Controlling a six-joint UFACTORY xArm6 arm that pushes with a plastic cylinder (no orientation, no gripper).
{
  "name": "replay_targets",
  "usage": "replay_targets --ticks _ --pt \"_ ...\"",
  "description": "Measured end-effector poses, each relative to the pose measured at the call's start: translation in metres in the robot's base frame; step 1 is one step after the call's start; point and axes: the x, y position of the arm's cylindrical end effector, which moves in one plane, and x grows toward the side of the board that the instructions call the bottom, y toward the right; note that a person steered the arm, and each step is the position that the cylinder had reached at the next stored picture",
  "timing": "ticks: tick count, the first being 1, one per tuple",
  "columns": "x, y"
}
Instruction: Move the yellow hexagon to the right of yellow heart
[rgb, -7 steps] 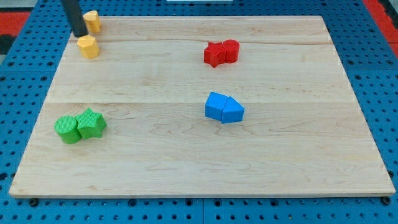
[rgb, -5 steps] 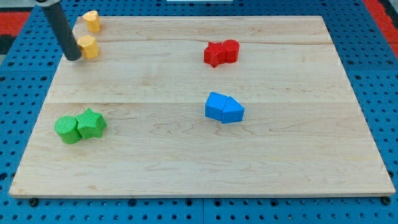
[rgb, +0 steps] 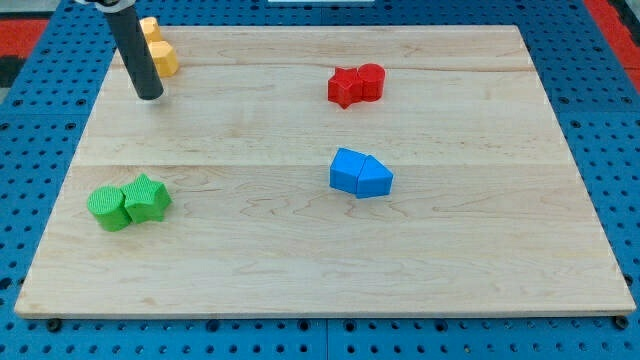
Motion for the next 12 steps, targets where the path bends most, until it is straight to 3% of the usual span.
replay_targets --ticks 2,3,4,8,9,10,12 --pt "-0.034 0.001" --pt "-0.007 -0.013" --pt "-0.014 -0.039" --pt "-0.052 0.045" --pt "-0.021 0.007" --pt "-0.022 -0.05" --pt "-0.052 -0.044"
